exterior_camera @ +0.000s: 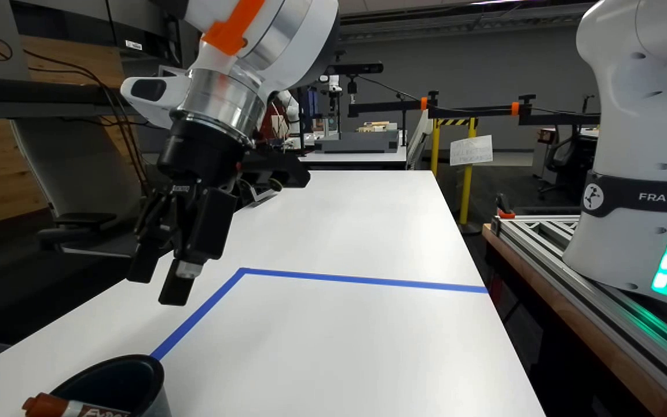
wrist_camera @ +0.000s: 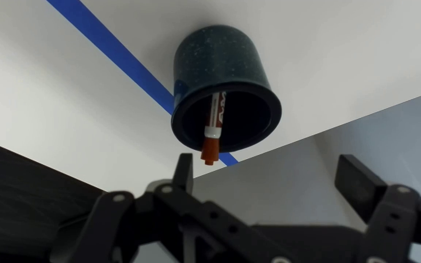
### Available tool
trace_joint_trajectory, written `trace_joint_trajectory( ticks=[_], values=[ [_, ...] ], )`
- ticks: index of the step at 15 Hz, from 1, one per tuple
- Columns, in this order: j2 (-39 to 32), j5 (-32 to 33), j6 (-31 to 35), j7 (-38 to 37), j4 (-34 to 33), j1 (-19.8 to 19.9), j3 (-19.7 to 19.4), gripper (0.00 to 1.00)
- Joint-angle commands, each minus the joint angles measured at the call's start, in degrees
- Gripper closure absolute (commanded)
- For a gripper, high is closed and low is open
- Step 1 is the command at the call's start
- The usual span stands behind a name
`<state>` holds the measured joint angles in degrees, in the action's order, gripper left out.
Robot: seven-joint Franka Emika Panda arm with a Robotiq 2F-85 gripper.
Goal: Remove the marker from the mug.
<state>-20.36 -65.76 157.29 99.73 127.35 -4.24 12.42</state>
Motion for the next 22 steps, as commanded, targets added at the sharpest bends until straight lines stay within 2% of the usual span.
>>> trace_joint_trajectory(
  ticks=[1, 8, 19, 22],
  values=[
    [-1.6, -1.4, 0.6, 0.8, -1.5, 0.2, 0.3, 0.00],
    [-6.8, -3.2, 2.2, 1.8, -6.7, -0.1, 1.5, 0.00],
    [-14.6, -5.6, 11.4, 1.3, -13.3, -1.2, 5.0, 0.00],
    [-15.8, -6.1, 12.6, 1.3, -14.5, -1.0, 6.1, 0.11]
  ],
)
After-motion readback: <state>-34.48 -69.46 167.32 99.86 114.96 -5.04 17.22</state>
